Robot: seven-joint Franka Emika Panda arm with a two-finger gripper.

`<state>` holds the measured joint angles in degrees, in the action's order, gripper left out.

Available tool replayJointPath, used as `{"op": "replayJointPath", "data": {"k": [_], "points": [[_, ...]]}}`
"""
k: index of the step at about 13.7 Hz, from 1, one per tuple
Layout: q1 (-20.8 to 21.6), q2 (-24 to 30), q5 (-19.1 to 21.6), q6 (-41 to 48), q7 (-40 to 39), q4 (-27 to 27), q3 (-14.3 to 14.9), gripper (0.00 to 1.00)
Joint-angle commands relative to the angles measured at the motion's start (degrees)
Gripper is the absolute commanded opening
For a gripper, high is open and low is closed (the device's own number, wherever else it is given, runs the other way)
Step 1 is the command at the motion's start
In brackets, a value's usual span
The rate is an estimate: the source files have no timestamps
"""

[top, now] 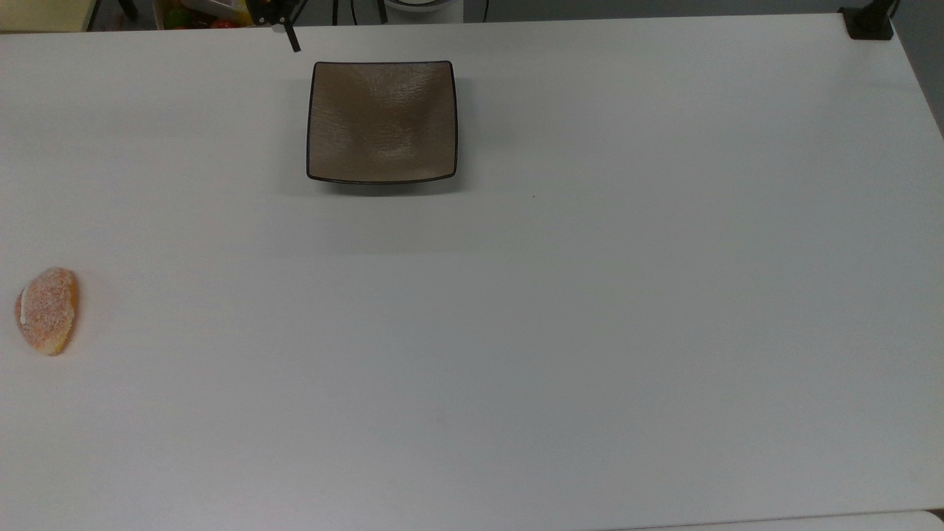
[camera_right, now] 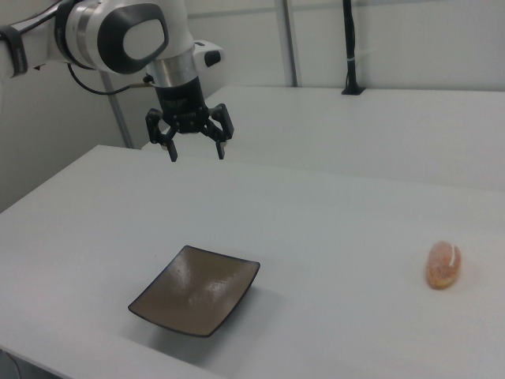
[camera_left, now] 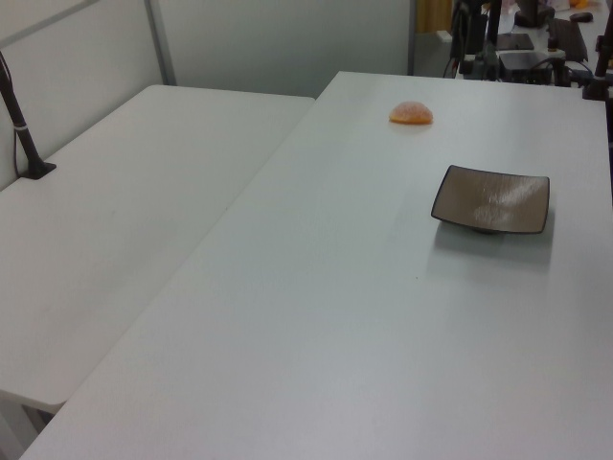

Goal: Bread is placed on a ceramic plate
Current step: 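Move the open gripper over the orange bread roll and lower it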

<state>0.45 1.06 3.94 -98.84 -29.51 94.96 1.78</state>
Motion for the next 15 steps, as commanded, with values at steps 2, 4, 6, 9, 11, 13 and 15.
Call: {"op": "replayJointPath", "data": {"k": [2, 4, 6, 9, 11, 13, 15], "points": [[-3.0, -0.3, 0.2, -0.4, -7.4, 1.2, 0.2, 1.0], [-4.8, -1.4, 0.1, -1.3, -7.6, 0.8, 0.2, 1.0], [-6.2, -2.9, -0.1, -4.8, -8.1, 0.5, 0.2, 1.0], [-8.8, -5.2, 0.0, -11.3, -8.6, 0.4, 0.4, 1.0], [-10.8, -8.5, 0.0, -19.2, -8.8, 0.1, 1.6, 1.0], [-13.0, -12.0, 0.0, -26.4, -9.2, -1.0, 1.7, 1.0], [-14.3, -15.0, 0.1, -34.3, -9.2, -1.1, 2.4, 1.0]]}}
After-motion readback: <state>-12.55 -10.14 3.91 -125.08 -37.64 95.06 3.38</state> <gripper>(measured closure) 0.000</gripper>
